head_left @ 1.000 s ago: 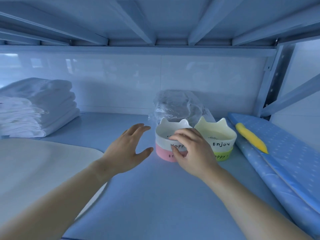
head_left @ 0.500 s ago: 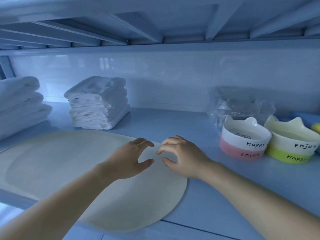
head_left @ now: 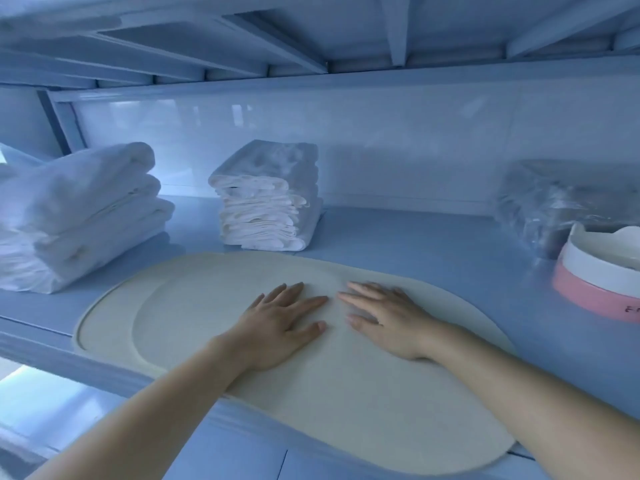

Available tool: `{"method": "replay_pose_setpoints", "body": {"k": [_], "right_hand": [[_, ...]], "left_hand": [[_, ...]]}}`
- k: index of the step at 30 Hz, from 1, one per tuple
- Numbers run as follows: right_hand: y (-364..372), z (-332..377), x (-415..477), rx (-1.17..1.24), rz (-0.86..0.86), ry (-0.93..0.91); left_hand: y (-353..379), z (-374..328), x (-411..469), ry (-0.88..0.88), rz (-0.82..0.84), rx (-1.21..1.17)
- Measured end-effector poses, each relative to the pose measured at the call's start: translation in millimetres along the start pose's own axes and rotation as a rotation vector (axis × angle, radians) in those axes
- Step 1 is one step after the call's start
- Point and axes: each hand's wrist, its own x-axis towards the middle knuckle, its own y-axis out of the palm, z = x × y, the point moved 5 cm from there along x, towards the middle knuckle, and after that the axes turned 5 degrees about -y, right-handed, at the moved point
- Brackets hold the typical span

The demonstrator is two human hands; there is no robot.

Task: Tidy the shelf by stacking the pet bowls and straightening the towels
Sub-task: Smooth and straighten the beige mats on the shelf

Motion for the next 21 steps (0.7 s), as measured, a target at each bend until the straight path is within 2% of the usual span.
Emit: {"method": "replay_pose_setpoints", "body": {"k": [10, 21], "right_hand": [[4.1, -3.9, 3.6, 0.039, -0.042, -0.032], [-10.0, 4.5, -12.2, 0.143, -0.188, -0.077]], "left_hand": [[-4.1, 1.3, -0.2, 0.014, -0.141, -0.125], [-13.2, -3.4, -3.4, 0.025, -0.216, -0.189]]}}
